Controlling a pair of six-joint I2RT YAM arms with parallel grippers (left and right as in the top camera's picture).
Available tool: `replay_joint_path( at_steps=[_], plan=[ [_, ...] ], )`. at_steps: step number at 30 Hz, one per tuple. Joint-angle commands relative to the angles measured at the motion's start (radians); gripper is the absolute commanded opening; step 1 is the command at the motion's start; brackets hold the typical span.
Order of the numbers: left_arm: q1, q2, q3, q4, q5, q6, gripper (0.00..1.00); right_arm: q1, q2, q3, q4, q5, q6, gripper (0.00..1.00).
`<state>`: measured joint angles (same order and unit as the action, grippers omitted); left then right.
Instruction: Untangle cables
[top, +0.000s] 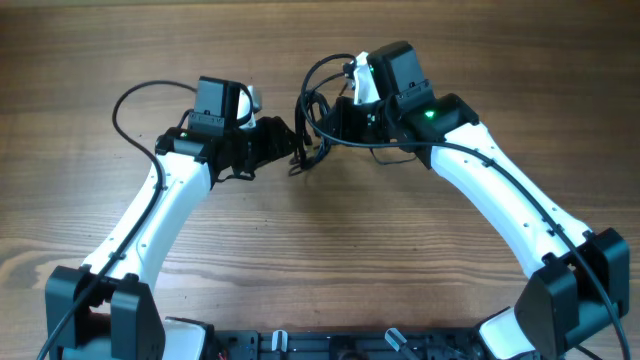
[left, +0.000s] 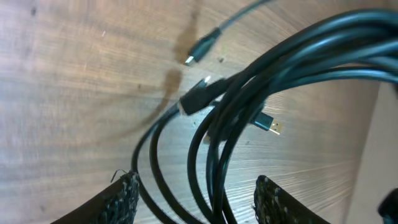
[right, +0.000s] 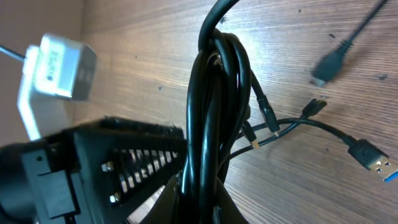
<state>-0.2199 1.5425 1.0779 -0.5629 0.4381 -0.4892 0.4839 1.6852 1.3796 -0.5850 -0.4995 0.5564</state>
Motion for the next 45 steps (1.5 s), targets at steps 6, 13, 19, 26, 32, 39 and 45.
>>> replay_joint_path(
  at_steps=[6,13,19,26,32,39,45],
  plan=[
    [0.001,-0.005,0.002,0.062,-0.073,0.124,0.6,0.003,-0.002,0.014,-0.008,-0.31,-0.178,0.05],
    [0.001,-0.003,0.002,0.081,-0.074,0.122,0.4,0.001,-0.027,0.014,-0.061,-0.368,-0.19,0.05],
    [0.001,0.01,0.002,0.082,-0.074,0.06,0.11,-0.001,-0.027,0.014,-0.089,-0.367,-0.19,0.05],
    [0.002,0.01,0.002,0.082,-0.08,0.059,0.04,-0.077,-0.027,0.014,-0.108,-0.213,-0.201,0.05],
    [0.002,0.01,0.002,0.104,0.04,0.093,0.04,-0.117,-0.026,0.014,-0.136,0.026,-0.22,0.06],
    [0.008,0.01,0.002,0.164,0.395,0.24,0.04,-0.118,-0.003,0.014,-0.137,0.309,-0.212,0.08],
    [0.079,0.01,0.002,0.136,0.594,0.381,0.04,-0.133,0.031,0.014,-0.135,0.342,-0.212,0.09]
  ],
)
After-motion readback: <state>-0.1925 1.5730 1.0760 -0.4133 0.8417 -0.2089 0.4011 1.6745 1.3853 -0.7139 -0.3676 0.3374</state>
